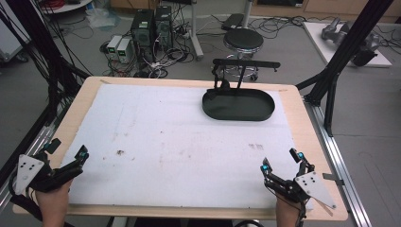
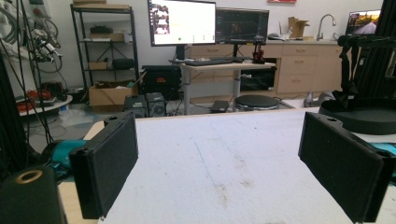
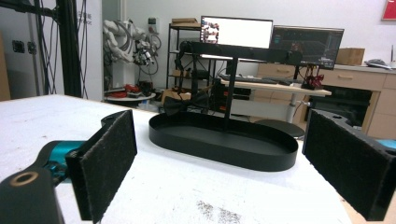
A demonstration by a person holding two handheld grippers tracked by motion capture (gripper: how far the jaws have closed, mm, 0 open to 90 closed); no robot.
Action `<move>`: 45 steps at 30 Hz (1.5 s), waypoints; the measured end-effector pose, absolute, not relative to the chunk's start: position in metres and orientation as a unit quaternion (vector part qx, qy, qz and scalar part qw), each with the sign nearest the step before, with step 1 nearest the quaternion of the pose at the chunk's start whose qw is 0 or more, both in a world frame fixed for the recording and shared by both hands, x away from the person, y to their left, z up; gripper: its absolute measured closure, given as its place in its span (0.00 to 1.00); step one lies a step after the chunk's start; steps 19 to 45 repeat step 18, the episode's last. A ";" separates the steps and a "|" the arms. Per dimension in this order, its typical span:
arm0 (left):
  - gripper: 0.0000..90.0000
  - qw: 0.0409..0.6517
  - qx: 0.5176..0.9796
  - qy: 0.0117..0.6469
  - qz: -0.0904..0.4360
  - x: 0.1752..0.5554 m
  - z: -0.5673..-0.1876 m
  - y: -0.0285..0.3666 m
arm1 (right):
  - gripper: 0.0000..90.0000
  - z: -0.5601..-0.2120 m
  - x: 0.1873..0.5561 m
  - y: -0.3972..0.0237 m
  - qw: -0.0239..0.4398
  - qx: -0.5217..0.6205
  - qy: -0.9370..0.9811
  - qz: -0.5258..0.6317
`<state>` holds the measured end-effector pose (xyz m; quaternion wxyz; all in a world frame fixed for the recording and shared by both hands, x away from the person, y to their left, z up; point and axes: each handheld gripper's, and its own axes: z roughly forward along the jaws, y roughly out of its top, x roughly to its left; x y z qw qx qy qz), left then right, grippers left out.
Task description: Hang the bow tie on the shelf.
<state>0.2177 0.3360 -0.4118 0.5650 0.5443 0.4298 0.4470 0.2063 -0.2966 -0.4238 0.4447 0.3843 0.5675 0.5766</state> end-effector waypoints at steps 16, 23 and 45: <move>0.14 0.569 0.550 0.427 0.437 0.220 -0.413 0.335 | 0.10 -0.425 0.206 -0.298 0.441 0.385 0.564 0.582; 0.14 0.570 0.552 0.425 0.435 0.221 -0.413 0.334 | 0.10 -0.425 0.205 -0.298 0.442 0.385 0.563 0.583; 0.14 0.570 0.552 0.425 0.435 0.221 -0.413 0.334 | 0.10 -0.425 0.205 -0.298 0.442 0.385 0.563 0.583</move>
